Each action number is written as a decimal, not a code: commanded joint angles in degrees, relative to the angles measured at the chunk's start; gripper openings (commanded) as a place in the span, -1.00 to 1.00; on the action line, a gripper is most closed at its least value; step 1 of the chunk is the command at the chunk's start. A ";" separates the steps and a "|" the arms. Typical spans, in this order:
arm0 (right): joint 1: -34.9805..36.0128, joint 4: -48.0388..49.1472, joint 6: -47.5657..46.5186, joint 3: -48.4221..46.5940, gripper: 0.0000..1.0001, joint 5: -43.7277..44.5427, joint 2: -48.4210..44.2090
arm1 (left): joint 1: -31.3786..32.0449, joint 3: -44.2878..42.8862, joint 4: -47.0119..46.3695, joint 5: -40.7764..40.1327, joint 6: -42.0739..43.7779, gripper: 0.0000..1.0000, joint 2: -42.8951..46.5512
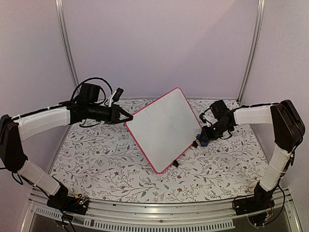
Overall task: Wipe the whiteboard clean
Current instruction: Erase the whiteboard at the center of the board, then place the whiteboard eraser at the center of the board.
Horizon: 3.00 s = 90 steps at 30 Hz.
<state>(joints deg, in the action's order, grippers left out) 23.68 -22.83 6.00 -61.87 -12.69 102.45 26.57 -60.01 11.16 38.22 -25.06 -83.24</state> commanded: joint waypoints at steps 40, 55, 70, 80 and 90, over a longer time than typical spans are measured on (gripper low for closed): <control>12.08 -8.53 -1.04 -7.38 -1.00 4.94 -1.02 | 0.36 0.24 -1.99 1.06 2.17 -1.00 0.75; 5.82 -12.89 -1.31 -10.53 -1.00 5.90 0.01 | 0.58 0.24 -1.88 0.72 2.32 -1.00 1.43; 5.82 -9.01 -1.87 -11.10 -1.00 4.50 2.50 | 0.61 0.37 -2.06 0.78 2.31 -1.00 1.44; 6.37 -2.74 -1.06 -16.92 -1.00 7.00 1.69 | 0.75 0.34 -2.05 0.78 2.44 -1.00 1.16; 5.73 -1.66 2.80 -14.82 -1.00 17.97 -4.51 | 0.70 0.35 -2.08 0.72 2.47 -1.00 1.86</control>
<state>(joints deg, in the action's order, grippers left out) 29.71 -26.46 6.22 -77.49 -0.78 101.54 26.61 -60.01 11.16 37.74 -24.62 -83.20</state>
